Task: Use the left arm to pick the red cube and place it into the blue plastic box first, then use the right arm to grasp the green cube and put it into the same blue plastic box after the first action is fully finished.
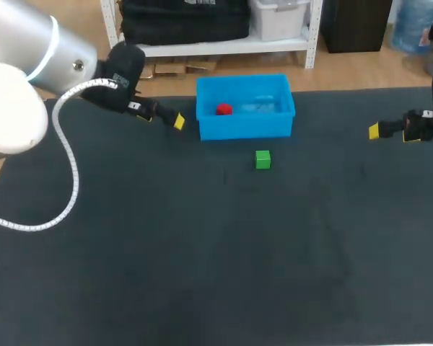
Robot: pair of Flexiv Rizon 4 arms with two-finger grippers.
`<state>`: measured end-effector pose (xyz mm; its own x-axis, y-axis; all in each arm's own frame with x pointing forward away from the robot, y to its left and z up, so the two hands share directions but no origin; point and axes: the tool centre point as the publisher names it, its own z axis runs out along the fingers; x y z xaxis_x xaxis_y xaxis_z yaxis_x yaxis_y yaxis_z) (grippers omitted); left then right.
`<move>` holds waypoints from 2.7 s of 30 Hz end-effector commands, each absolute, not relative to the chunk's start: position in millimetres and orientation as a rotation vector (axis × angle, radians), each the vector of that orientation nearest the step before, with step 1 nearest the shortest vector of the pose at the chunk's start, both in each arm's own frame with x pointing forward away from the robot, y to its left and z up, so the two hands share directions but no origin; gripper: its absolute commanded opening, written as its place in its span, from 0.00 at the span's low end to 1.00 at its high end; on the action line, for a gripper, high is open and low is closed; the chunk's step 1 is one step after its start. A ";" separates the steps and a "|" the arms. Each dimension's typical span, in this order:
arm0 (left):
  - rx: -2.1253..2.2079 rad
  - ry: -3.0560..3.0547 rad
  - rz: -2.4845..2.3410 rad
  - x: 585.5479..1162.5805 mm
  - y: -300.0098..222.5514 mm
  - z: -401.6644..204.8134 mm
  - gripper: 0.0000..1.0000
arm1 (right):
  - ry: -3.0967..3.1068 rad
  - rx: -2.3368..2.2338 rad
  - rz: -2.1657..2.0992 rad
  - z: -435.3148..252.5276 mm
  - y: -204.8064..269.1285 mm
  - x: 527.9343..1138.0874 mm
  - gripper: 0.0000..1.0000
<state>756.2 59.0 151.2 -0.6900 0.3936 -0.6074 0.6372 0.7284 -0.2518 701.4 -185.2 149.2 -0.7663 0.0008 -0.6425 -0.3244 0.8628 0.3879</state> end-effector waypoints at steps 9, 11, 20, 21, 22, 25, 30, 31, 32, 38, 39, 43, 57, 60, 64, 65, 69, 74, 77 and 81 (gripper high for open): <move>0.816 2.383 -0.629 747.5 57.4 145.6 1.00 | 2.373 -0.233 0.641 149.4 -185.3 700.9 1.00; 0.821 2.385 -0.629 746.9 57.4 145.0 1.00 | 2.373 -0.233 0.641 149.4 -185.3 700.9 1.00; 0.832 2.392 -0.619 745.9 57.5 142.8 1.00 | 2.373 -0.233 0.641 149.4 -185.3 700.9 1.00; 0.832 2.392 -0.619 745.9 57.5 142.8 1.00 | 2.373 -0.233 0.641 149.4 -185.3 700.9 1.00; 0.832 2.392 -0.619 745.9 57.5 142.8 1.00 | 2.373 -0.233 0.641 149.4 -185.3 700.9 1.00; 0.832 2.392 -0.619 745.9 57.5 142.8 1.00 | 2.373 -0.233 0.641 149.4 -185.3 700.9 1.00; 0.832 2.392 -0.619 745.9 57.5 142.8 1.00 | 2.373 -0.233 0.641 149.4 -185.3 700.9 1.00; 0.832 2.392 -0.619 745.9 57.5 142.8 1.00 | 2.373 -0.233 0.641 149.4 -185.3 700.9 1.00; 0.832 2.392 -0.619 745.9 57.5 142.8 1.00 | 2.373 -0.233 0.641 149.4 -185.3 700.9 1.00; 0.832 2.392 -0.619 745.9 57.5 142.8 1.00 | 2.373 -0.233 0.641 149.4 -185.3 700.9 1.00; 0.832 2.392 -0.619 745.9 57.5 142.8 1.00 | 2.373 -0.233 0.641 149.4 -185.3 700.9 1.00; 0.832 2.392 -0.619 745.9 57.5 142.8 1.00 | 2.380 -0.218 0.654 151.2 -176.2 697.4 1.00; 0.832 2.392 -0.619 745.9 57.5 142.8 1.00 | 2.415 -0.188 0.628 155.9 -137.3 693.9 1.00; 0.832 2.392 -0.619 745.9 57.5 142.8 1.00 | 2.432 -0.187 0.614 156.1 -127.8 694.3 1.00; 0.832 2.392 -0.619 745.9 57.5 142.8 1.00 | 2.451 -0.184 0.601 156.5 -114.5 696.7 1.00; 0.832 2.392 -0.619 745.9 57.5 142.8 1.00 | 2.456 -0.184 0.596 156.6 -111.3 697.7 1.00; 0.832 2.392 -0.619 745.9 57.5 142.8 1.00 | 2.471 -0.191 0.581 157.3 -99.4 701.7 1.00; 0.832 2.392 -0.619 745.9 57.5 142.8 1.00 | 2.501 -0.200 0.562 158.0 -87.8 705.5 1.00; 0.832 2.392 -0.619 745.9 57.5 142.8 1.00 | 2.526 -0.200 0.544 157.2 -82.4 707.9 1.00; 0.832 2.392 -0.619 745.9 57.5 142.8 1.00 | 2.562 -0.205 0.524 156.3 -76.1 711.0 1.00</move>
<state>745.9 56.5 143.5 -0.6739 0.4243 -0.6048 0.6629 0.7088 -0.2413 705.6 -82.2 153.2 -0.8495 -0.0392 -0.5261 -0.2781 0.8807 0.3835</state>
